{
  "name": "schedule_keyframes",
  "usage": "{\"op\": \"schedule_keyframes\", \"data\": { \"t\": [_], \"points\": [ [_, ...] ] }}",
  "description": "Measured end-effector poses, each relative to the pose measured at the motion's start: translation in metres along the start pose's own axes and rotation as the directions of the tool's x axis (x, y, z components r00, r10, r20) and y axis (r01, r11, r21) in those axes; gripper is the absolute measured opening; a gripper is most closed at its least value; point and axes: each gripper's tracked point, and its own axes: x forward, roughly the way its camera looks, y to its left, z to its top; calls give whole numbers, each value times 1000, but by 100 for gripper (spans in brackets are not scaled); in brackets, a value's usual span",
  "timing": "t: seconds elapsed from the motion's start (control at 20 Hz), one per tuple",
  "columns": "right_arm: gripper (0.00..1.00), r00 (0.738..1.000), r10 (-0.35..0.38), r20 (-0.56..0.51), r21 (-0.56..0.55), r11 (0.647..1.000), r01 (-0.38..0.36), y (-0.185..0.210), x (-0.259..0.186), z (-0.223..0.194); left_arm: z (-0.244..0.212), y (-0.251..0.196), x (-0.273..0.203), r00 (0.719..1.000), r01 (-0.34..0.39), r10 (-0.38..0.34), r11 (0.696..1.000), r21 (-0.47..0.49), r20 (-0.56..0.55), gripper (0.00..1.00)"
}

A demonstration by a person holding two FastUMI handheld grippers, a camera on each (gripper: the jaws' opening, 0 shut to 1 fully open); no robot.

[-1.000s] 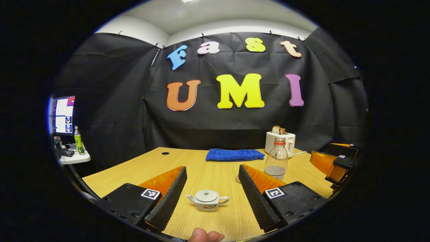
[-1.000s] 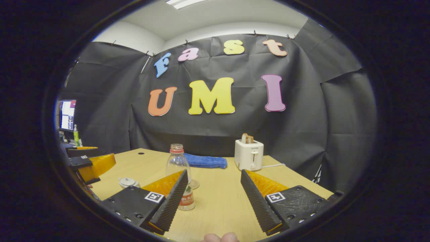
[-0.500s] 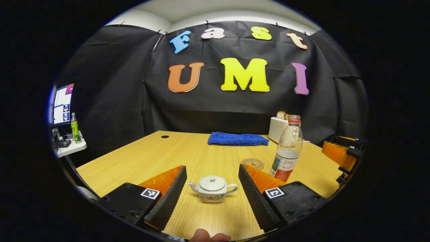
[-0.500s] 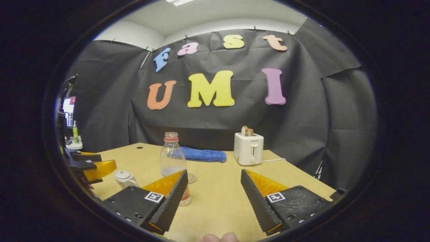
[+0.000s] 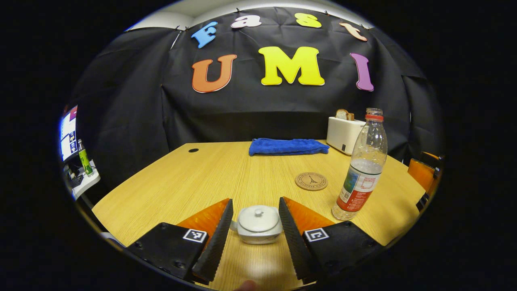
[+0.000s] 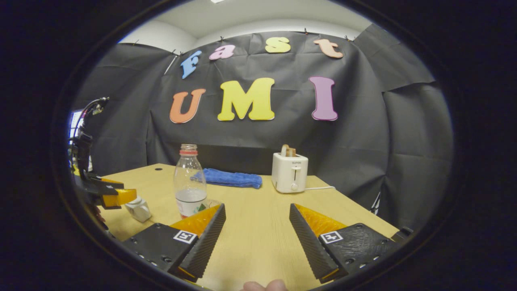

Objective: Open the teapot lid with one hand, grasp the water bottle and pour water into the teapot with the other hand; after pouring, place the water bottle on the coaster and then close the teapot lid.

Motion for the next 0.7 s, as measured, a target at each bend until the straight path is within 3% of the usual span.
{"op": "schedule_keyframes", "data": {
  "t": [0.15, 0.2, 0.25, 0.65, 0.7],
  "points": [
    [95, 1000, -6, -25, 11, 1000, 6, -2, 5, -8, -2, -2, 4, 1000, 10, -10, 1000, 5, -14, 60],
    [95, 999, -5, -33, 14, 1000, 5, -2, 7, -11, -3, -3, 6, 1000, 11, -11, 1000, 10, -18, 64],
    [95, 999, -5, -38, 14, 1000, 6, -2, 8, -12, -3, -2, 7, 1000, 7, -6, 1000, 17, -23, 52],
    [95, 997, 58, -42, 25, 998, -57, 14, 11, -14, -2, 1, 8, 1000, -5, 5, 999, 49, -11, 7],
    [96, 996, 81, -41, 32, 996, -80, 18, 10, -14, -1, 1, 9, 1000, -3, 4, 999, 49, -9, 6]
  ]
}}
